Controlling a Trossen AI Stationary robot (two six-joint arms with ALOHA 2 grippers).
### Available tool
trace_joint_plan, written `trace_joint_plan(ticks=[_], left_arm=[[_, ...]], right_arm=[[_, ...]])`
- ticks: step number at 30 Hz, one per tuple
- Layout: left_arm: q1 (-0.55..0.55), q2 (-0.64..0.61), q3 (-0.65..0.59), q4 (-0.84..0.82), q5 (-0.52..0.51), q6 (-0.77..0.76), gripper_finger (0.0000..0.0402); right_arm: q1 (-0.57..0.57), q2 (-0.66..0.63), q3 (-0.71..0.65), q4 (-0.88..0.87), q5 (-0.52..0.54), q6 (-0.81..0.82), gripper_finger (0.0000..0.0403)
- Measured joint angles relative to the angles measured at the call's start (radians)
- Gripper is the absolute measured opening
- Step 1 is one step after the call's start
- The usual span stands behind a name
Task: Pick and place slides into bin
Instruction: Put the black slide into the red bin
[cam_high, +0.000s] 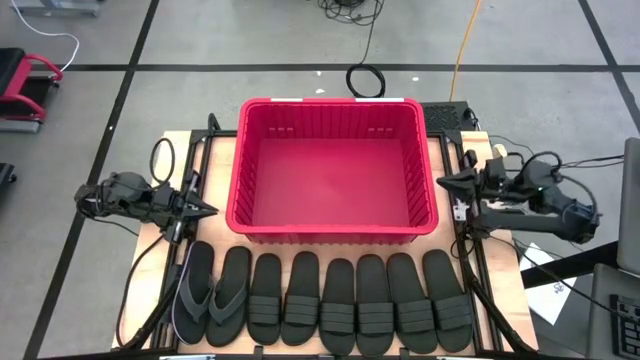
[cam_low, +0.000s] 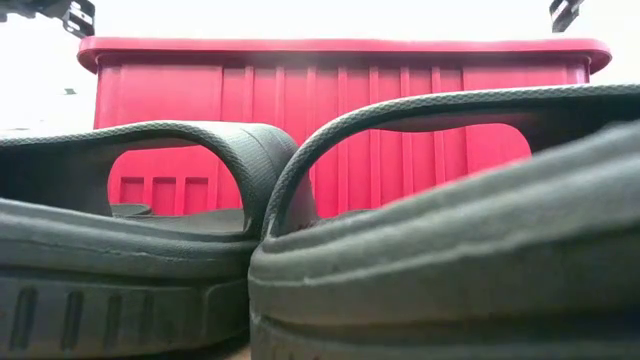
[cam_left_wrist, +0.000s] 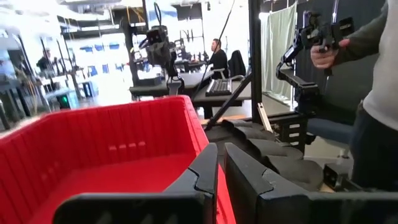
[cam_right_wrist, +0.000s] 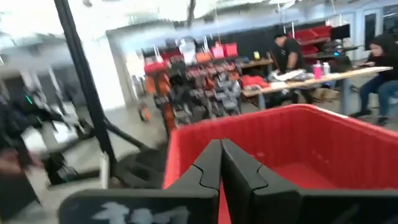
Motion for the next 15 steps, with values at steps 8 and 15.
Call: trace_joint_plan(ticks=[8,15], left_arm=[[0.000,0.000,0.000,0.013,0.000,0.005,0.0031],[0.000,0.000,0.000,-0.013,0.000,-0.031,0.0031]], right_arm=[[0.000,0.325,0.520,-0.572,-0.067,-0.103,0.0057],[0.000,0.559,0.816,-1.055,-0.400,-0.061,0.0086]])
